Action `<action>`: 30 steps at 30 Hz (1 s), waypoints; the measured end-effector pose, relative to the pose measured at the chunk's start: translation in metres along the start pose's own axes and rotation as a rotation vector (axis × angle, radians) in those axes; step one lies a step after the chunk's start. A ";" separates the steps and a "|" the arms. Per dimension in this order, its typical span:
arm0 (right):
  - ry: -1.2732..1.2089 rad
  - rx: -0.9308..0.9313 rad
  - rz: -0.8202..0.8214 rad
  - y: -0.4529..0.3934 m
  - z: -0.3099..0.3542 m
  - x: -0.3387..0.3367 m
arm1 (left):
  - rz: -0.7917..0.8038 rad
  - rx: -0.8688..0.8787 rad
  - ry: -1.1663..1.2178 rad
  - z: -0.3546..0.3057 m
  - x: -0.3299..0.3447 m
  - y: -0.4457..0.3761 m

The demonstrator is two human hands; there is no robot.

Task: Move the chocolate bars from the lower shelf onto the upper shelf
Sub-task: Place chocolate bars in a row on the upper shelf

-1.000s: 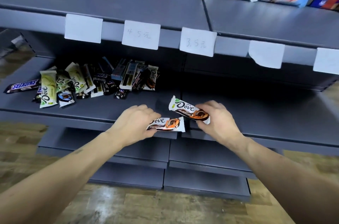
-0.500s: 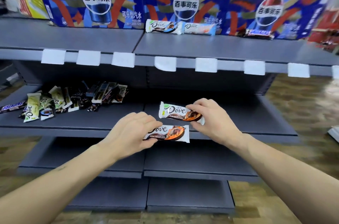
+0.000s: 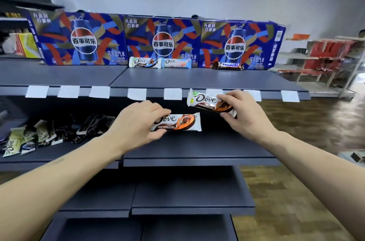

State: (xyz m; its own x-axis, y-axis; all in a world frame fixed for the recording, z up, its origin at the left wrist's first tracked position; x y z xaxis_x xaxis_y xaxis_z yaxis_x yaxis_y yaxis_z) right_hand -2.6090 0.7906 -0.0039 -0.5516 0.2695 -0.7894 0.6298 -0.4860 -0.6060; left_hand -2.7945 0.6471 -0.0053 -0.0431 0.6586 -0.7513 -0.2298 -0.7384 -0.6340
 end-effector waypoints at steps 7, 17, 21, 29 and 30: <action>0.015 -0.021 -0.011 -0.030 -0.010 -0.018 | -0.040 -0.019 -0.023 -0.003 -0.011 -0.036; 0.083 -0.021 -0.010 -0.101 -0.056 -0.003 | -0.067 -0.059 -0.022 0.040 0.011 -0.105; 0.091 0.008 0.025 -0.133 -0.087 0.014 | -0.080 -0.058 -0.020 0.065 0.034 -0.140; 0.074 0.039 0.056 -0.182 -0.131 0.057 | -0.050 -0.059 0.005 0.100 0.085 -0.193; 0.071 0.040 0.060 -0.186 -0.135 0.061 | -0.049 -0.058 0.002 0.102 0.090 -0.197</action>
State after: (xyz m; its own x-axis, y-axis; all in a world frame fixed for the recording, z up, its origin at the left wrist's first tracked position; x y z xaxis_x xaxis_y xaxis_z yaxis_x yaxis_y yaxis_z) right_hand -2.6860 1.0097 0.0469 -0.4729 0.2962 -0.8298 0.6371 -0.5356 -0.5543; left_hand -2.8524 0.8667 0.0707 -0.0316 0.6937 -0.7196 -0.1750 -0.7127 -0.6793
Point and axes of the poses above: each hand's wrist, its own y-axis away from the middle knuckle, its own x-axis out of the palm, z = x × y, the point moved 10 cm from there along -y, towards the middle knuckle, and after that the axes turned 2 degrees about -x, right-handed, at the moved point
